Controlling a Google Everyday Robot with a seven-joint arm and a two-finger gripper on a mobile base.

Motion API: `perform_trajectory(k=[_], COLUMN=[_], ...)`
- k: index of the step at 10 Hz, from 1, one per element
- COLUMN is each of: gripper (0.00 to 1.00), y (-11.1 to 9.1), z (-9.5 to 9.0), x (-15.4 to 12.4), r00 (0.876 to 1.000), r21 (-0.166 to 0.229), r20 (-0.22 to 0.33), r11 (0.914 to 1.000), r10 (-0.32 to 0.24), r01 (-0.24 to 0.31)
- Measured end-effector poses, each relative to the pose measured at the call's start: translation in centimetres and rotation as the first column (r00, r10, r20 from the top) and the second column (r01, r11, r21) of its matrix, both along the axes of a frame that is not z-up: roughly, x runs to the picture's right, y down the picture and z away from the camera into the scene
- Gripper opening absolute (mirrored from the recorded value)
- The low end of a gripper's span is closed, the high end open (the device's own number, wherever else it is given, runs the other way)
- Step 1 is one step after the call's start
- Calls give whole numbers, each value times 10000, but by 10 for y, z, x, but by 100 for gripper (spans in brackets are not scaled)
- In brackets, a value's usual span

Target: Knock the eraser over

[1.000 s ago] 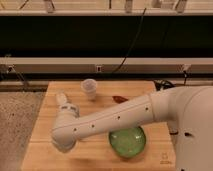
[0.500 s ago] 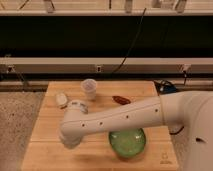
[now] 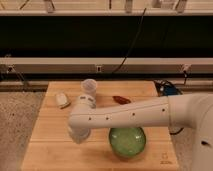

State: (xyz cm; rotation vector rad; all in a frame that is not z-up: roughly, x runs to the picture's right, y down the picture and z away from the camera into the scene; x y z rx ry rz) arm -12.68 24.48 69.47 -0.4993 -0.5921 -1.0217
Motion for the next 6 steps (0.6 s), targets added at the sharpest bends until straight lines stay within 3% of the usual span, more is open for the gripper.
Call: perform_trajectory(k=[6], gripper=[1], y=[-22], z=[27], x=[18], r00=[9982], r21=[40], r20=[-511], r11=[9995], r10=[-302], r01=[304])
